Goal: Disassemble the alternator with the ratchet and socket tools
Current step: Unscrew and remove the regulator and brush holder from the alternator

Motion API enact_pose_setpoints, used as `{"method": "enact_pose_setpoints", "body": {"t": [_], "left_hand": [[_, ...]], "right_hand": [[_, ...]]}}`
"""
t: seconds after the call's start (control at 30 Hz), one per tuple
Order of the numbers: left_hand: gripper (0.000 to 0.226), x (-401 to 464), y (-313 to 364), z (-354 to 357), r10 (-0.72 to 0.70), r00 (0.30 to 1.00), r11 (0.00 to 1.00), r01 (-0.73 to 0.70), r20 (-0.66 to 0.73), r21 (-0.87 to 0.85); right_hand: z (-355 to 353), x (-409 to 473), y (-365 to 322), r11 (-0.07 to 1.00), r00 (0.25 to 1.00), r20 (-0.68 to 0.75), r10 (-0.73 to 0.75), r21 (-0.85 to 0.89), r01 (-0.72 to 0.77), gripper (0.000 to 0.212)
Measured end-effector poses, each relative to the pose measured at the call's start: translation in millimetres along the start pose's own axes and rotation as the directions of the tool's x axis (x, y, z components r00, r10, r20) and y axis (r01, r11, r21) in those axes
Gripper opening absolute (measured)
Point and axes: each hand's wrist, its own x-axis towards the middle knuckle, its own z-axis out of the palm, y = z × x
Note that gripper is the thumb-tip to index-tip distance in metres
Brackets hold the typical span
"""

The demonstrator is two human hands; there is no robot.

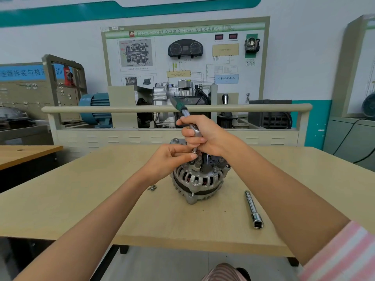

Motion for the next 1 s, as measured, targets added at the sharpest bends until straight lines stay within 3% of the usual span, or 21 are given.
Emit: {"method": "enact_pose_setpoints", "body": {"t": [0.13, 0.23, 0.33, 0.4, 0.47, 0.53, 0.67, 0.8, 0.93, 1.0], "left_hand": [[0.024, 0.3, -0.9, 2.1, -0.005, 0.999, 0.999, 0.003, -0.043, -0.054], [0.026, -0.1, -4.6, 4.1, 0.006, 0.996, 0.996, -0.014, -0.093, -0.083], [0.021, -1.5, -7.8, 7.7, 0.048, 0.987, 0.996, -0.060, -0.152, -0.073], [0.024, -2.3, -7.9, 9.9, 0.085, 0.980, 0.994, -0.094, -0.178, -0.046], [0.035, -2.4, -8.8, 12.2, 0.125, 0.971, 0.992, -0.127, -0.202, 0.003], [0.039, -2.0, -8.9, 15.6, 0.149, 0.964, 0.989, -0.145, -0.222, 0.033], [0.019, 1.2, -7.4, 18.6, 0.137, 0.963, 0.991, -0.132, -0.230, 0.035], [0.019, -1.2, -3.5, 11.6, 0.104, 0.986, 0.995, -0.101, -0.129, 0.026], [0.020, -5.3, 0.7, 8.1, 0.082, 0.995, 0.996, -0.080, -0.051, 0.043], [0.017, -5.4, 1.5, 6.5, 0.074, 0.996, 0.996, -0.071, -0.042, 0.062]], "right_hand": [[1.1, 1.1, -5.6, 0.989, 0.986, 0.139, 0.088, -0.128, -0.070, 0.021], [6.3, 0.1, -1.8, 0.992, 0.996, 0.089, 0.032, -0.124, -0.020, 0.021], [16.3, -1.2, 8.6, 0.980, 0.959, -0.221, -0.177, -0.127, 0.151, 0.021], [28.5, -1.5, 21.0, 0.949, 0.797, -0.517, -0.312, -0.197, 0.244, 0.019], [37.8, -0.7, 29.9, 0.933, 0.622, -0.718, -0.314, -0.113, 0.342, 0.015], [37.8, -0.5, 28.0, 0.917, 0.606, -0.766, -0.214, 0.056, 0.394, 0.011], [27.9, -1.8, 10.3, 0.959, 0.795, -0.603, -0.071, 0.177, 0.220, 0.015], [24.9, -1.9, 4.8, 0.985, 0.869, -0.487, -0.092, 0.081, 0.149, 0.021], [13.5, -2.6, -9.3, 0.985, 0.987, -0.160, 0.017, -0.165, -0.044, 0.035], [11.7, -3.4, -15.1, 0.929, 0.995, 0.028, 0.098, -0.361, -0.081, 0.036]]}}
